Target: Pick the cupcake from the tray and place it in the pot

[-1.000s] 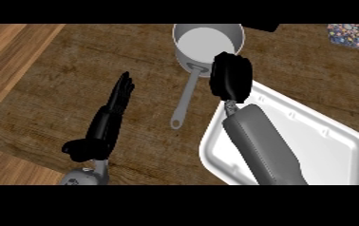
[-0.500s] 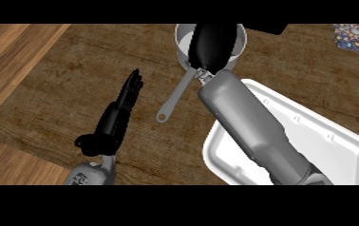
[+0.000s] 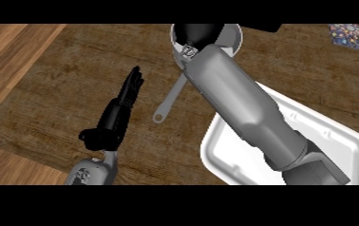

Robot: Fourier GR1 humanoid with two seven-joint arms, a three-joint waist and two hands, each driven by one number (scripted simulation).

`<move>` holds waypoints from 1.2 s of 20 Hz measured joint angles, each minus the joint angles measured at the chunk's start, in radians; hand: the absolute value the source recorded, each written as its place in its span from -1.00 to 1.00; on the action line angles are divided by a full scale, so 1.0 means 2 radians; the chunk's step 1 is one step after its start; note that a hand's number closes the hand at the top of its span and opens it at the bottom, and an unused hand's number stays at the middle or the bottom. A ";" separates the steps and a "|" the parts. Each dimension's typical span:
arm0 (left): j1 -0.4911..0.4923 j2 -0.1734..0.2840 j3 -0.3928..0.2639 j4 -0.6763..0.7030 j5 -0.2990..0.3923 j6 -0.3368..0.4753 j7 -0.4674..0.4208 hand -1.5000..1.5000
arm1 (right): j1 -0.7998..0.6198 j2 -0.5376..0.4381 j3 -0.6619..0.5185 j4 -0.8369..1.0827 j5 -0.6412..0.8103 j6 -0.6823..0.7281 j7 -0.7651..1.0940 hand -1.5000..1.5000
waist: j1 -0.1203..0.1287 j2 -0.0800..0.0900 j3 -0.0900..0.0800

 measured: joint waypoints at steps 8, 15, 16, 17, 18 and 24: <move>0.002 0.003 0.014 0.006 0.002 0.007 -0.002 0.00 | -0.044 -0.001 -0.001 0.050 -0.017 0.013 0.025 1.00 | -0.023 -0.002 0.001; 0.007 0.004 0.027 0.007 0.003 0.016 -0.006 0.00 | -0.046 -0.002 0.006 0.077 -0.053 0.008 0.029 1.00 | -0.047 -0.004 0.003; 0.010 0.003 0.027 0.007 0.003 0.017 -0.008 0.00 | -0.042 -0.002 0.006 0.081 -0.061 0.006 0.028 1.00 | -0.049 -0.004 0.003; 0.008 0.003 0.028 0.007 0.004 0.017 -0.006 0.00 | -0.038 -0.002 0.009 0.082 -0.070 0.003 0.027 1.00 | -0.051 -0.004 0.003; 0.007 0.003 0.028 0.006 0.003 0.018 -0.006 0.00 | -0.036 -0.001 0.009 0.084 -0.079 0.000 0.026 1.00 | -0.053 -0.004 0.003; 0.011 0.005 0.037 0.006 0.005 0.022 -0.009 0.00 | -0.001 -0.001 0.013 0.101 -0.129 -0.025 0.020 1.00 | -0.064 -0.004 0.004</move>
